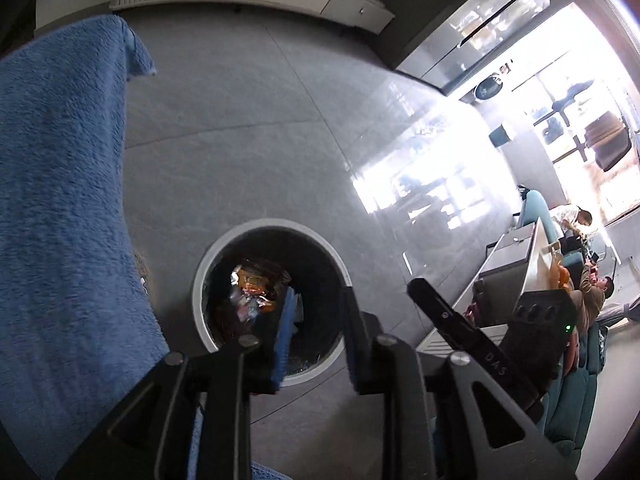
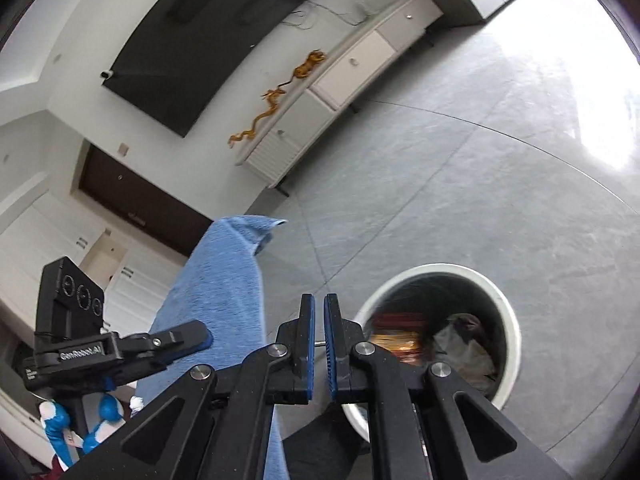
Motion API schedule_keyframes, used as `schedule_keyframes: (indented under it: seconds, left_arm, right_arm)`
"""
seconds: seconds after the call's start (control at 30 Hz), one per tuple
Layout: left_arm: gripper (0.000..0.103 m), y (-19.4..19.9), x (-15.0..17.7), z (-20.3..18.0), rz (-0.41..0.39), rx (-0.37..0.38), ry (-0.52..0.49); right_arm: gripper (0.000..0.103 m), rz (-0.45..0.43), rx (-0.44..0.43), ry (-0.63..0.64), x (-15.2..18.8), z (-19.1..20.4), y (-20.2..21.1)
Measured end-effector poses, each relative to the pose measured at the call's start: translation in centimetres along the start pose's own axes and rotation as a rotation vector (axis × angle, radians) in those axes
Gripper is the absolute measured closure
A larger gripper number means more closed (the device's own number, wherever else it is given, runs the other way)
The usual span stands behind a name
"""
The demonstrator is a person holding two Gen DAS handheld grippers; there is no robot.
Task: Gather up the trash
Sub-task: 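Carry both bags over the trash bin and open both tools to drop them, then move both open tools back over the rug toward the remaining trash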
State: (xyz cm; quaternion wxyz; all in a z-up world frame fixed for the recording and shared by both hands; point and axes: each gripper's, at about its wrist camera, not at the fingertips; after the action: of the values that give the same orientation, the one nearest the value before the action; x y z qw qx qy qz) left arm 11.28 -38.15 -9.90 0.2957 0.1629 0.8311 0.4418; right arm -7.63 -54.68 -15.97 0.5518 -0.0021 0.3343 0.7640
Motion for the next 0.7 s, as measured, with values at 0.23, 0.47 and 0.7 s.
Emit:
schedule_keyframes:
  seconds: [0.23, 0.47, 0.7]
  left_arm:
    - [0.071, -1.8, 0.9, 1.6, 0.023, -0.006, -0.001]
    - [0.070, 1.0, 2.1, 2.0, -0.031, -0.026, -0.014]
    - [0.062, 6.0, 3.9, 2.0, -0.134, -0.069, -0.032]
  right_arm:
    - [0.096, -0.016, 0.029, -0.052, -0.2, -2.3, 1.2]
    - [0.089, -0.052, 0.028, -0.066, 0.0, -2.0, 2.4]
    - [0.066, -0.095, 0.044, -0.014, 0.3, 0.3, 4.3]
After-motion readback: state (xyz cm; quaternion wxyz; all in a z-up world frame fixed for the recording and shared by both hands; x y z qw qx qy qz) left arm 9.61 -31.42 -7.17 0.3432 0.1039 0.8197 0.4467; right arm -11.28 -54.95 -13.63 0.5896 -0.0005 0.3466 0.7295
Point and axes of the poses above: each gripper's, at about its wrist camera, not at the fingertips, and y roughly against the way its jaws point, z to its left, x to its underside, and after that the axes turned 5 degrees about -y, right-handed
